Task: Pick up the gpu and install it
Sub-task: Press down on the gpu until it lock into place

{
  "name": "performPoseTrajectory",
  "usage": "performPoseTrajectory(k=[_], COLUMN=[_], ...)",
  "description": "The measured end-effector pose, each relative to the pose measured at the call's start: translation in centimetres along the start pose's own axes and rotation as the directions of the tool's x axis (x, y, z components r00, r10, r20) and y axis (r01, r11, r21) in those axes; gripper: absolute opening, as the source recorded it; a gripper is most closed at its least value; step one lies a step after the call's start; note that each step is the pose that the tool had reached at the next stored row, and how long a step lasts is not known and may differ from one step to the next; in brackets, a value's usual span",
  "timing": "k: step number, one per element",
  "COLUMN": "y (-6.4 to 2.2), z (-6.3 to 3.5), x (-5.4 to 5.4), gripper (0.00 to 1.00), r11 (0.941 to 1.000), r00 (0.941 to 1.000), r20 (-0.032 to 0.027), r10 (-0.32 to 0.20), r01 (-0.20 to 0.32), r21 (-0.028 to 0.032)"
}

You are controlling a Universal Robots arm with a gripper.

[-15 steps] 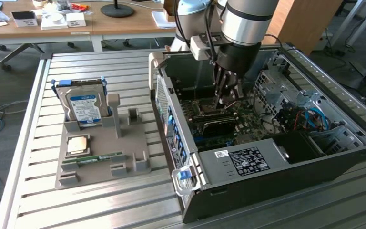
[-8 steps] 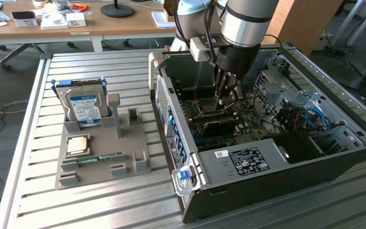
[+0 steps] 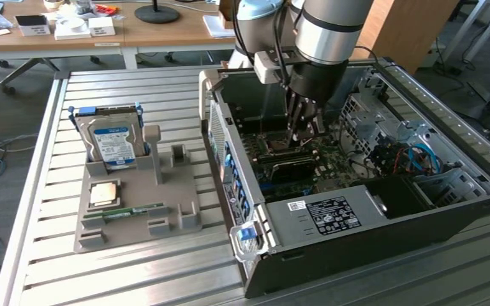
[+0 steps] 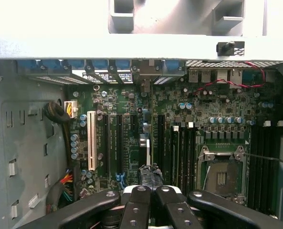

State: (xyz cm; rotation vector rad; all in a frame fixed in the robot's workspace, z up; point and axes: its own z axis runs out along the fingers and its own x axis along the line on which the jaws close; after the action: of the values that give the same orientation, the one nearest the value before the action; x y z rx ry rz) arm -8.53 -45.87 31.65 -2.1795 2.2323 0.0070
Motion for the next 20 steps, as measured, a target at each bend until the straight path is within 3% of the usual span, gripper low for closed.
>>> performPoseTrajectory(k=[20], y=[-0.26], z=[1.09], x=[0.0], gripper=[0.11], r11=[1.0], r00=[1.0], r20=[-0.0016], r10=[0.0], r01=[0.0], r21=[0.0])
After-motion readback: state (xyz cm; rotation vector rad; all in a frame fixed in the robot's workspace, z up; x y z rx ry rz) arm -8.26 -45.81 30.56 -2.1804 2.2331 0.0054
